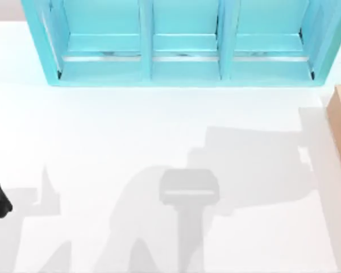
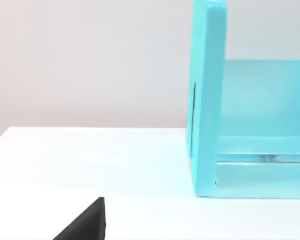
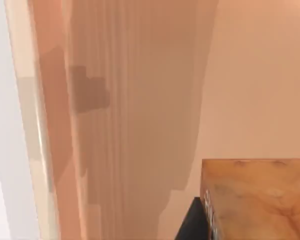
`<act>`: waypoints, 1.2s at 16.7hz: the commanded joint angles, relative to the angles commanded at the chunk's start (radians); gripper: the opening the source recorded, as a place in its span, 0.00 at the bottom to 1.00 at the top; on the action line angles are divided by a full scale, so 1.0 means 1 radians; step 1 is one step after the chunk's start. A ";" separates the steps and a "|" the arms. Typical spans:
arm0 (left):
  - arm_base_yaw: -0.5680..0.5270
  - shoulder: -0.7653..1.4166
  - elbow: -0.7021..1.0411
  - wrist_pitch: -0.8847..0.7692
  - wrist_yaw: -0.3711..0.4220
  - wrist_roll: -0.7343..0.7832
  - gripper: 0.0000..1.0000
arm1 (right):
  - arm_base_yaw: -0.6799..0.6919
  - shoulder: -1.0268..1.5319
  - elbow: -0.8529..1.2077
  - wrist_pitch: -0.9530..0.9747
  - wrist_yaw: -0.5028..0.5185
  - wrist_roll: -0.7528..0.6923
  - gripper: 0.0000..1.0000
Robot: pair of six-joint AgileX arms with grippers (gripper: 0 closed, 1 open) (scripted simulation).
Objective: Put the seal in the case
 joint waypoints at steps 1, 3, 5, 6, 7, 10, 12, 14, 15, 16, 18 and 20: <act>0.000 0.000 0.000 0.000 0.000 0.000 1.00 | -0.046 -0.028 -0.030 0.006 -0.001 -0.046 0.00; 0.000 0.000 0.000 0.000 0.000 0.000 1.00 | -0.106 -0.070 -0.075 0.015 -0.003 -0.107 0.00; 0.000 0.000 0.000 0.000 0.000 0.000 1.00 | -0.124 -0.083 -0.089 0.018 -0.003 -0.124 0.00; 0.000 0.000 0.000 0.000 0.000 0.000 1.00 | -0.124 -0.083 -0.089 0.018 -0.003 -0.124 0.00; 0.000 0.000 0.000 0.000 0.000 0.000 1.00 | -0.124 -0.083 -0.089 0.018 -0.003 -0.124 0.00; 0.000 0.000 0.000 0.000 0.000 0.000 1.00 | -0.119 -0.076 -0.103 0.033 -0.002 -0.122 0.00; 0.000 0.000 0.000 0.000 0.000 0.000 1.00 | -0.119 -0.073 -0.152 0.085 -0.002 -0.122 0.00; 0.000 0.000 0.000 0.000 0.000 0.000 1.00 | -0.119 -0.068 -0.213 0.155 -0.003 -0.121 0.00; 0.000 0.000 0.000 0.000 0.000 0.000 1.00 | -0.119 -0.065 -0.245 0.194 -0.003 -0.121 0.00; 0.000 0.000 0.000 0.000 0.000 0.000 1.00 | -0.120 -0.062 -0.275 0.227 -0.003 -0.120 0.00; 0.000 0.000 0.000 0.000 0.000 0.000 1.00 | -0.120 -0.059 -0.314 0.267 -0.003 -0.120 0.00; 0.000 0.000 0.000 0.000 0.000 0.000 1.00 | -0.120 -0.058 -0.318 0.271 -0.003 -0.120 0.00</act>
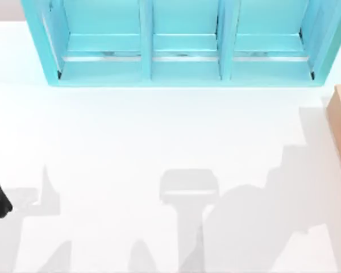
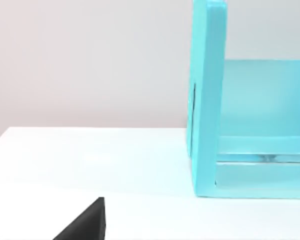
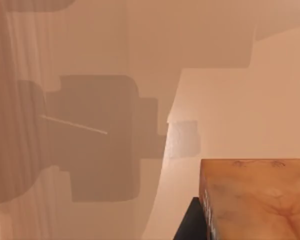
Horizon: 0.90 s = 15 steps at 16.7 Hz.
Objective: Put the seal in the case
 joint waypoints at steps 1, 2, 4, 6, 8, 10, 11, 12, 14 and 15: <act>0.000 0.000 0.000 0.000 0.000 0.000 1.00 | 0.000 0.000 0.000 0.000 0.000 0.000 0.00; 0.000 0.000 0.000 0.000 0.000 0.000 1.00 | 0.000 0.000 0.000 0.000 0.000 0.000 0.00; 0.000 0.000 0.000 0.000 0.000 0.000 1.00 | 0.000 0.000 0.000 0.000 0.000 0.000 0.15; 0.000 0.000 0.000 0.000 0.000 0.000 1.00 | 0.000 0.000 0.000 0.000 0.000 0.000 0.30; 0.000 0.000 0.000 0.000 0.000 0.000 1.00 | 0.000 0.000 0.000 0.000 0.000 0.000 0.45; 0.000 0.000 0.000 0.000 0.000 0.000 1.00 | 0.000 0.000 0.000 0.000 0.000 0.000 0.60; 0.000 0.000 0.000 0.000 0.000 0.000 1.00 | 0.000 0.000 0.000 0.000 0.000 0.000 0.68; 0.000 0.000 0.000 0.000 0.000 0.000 1.00 | 0.000 0.000 0.000 0.000 0.000 0.000 0.75; 0.000 0.000 0.000 0.000 0.000 0.000 1.00 | 0.000 0.000 0.000 0.000 0.000 0.000 0.90; 0.000 0.000 0.000 0.000 0.000 0.000 1.00 | 0.000 0.000 0.000 0.000 0.000 0.000 0.98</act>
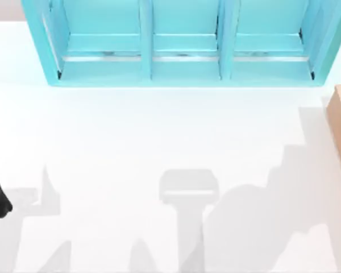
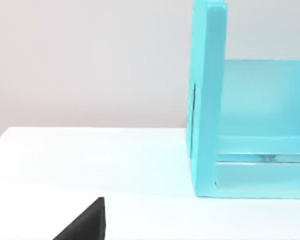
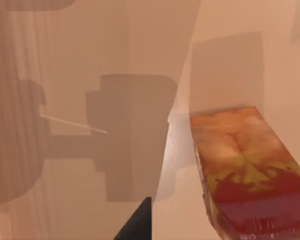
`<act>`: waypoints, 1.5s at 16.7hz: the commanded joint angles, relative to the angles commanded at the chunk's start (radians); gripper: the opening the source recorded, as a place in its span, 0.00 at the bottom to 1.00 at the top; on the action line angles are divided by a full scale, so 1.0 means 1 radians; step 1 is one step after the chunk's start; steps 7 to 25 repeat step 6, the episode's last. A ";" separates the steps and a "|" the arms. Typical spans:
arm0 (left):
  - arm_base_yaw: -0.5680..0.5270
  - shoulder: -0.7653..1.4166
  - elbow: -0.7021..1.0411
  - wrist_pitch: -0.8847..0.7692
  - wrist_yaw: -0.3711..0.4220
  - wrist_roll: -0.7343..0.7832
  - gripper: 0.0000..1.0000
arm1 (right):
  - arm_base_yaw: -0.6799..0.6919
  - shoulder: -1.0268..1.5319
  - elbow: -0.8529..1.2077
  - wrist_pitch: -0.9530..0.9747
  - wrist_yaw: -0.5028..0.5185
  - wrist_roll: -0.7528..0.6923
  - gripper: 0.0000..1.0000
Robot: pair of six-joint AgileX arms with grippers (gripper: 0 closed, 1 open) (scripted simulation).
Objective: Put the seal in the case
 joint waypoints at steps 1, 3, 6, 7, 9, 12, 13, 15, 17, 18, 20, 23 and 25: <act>0.000 0.000 0.000 0.000 0.000 0.000 1.00 | 0.000 0.000 0.000 0.000 0.000 0.000 1.00; 0.000 0.000 0.000 0.000 0.000 0.000 1.00 | 0.000 0.000 0.000 0.000 0.000 0.000 1.00; 0.000 0.000 0.000 0.000 0.000 0.000 1.00 | 0.000 0.000 0.000 0.000 0.000 0.000 1.00; 0.000 0.000 0.000 0.000 0.000 0.000 1.00 | 0.000 0.000 0.000 0.000 0.000 0.000 1.00; 0.000 0.000 0.000 0.000 0.000 0.000 1.00 | 0.000 0.000 0.000 0.000 0.000 0.000 1.00; 0.000 0.000 0.000 0.000 0.000 0.000 1.00 | 0.000 0.000 0.000 0.000 0.000 0.000 1.00; 0.000 0.000 0.000 0.000 0.000 0.000 1.00 | 0.000 0.000 0.000 0.000 0.000 0.000 1.00; 0.000 0.000 0.000 0.000 0.000 0.000 1.00 | 0.000 0.000 0.000 0.000 0.000 0.000 1.00; 0.000 0.000 0.000 0.000 0.000 0.000 1.00 | 0.000 0.000 0.000 0.000 0.000 0.000 1.00; 0.000 0.000 0.000 0.000 0.000 0.000 1.00 | 0.000 0.000 0.000 0.000 0.000 0.000 1.00; 0.000 0.000 0.000 0.000 0.000 0.000 1.00 | 0.000 0.000 0.000 0.000 0.000 0.000 1.00; 0.000 0.000 0.000 0.000 0.000 0.000 1.00 | 0.000 0.000 0.000 0.000 0.000 0.000 1.00; 0.000 0.000 0.000 0.000 0.000 0.000 1.00 | 0.000 0.000 0.000 0.000 0.000 0.000 1.00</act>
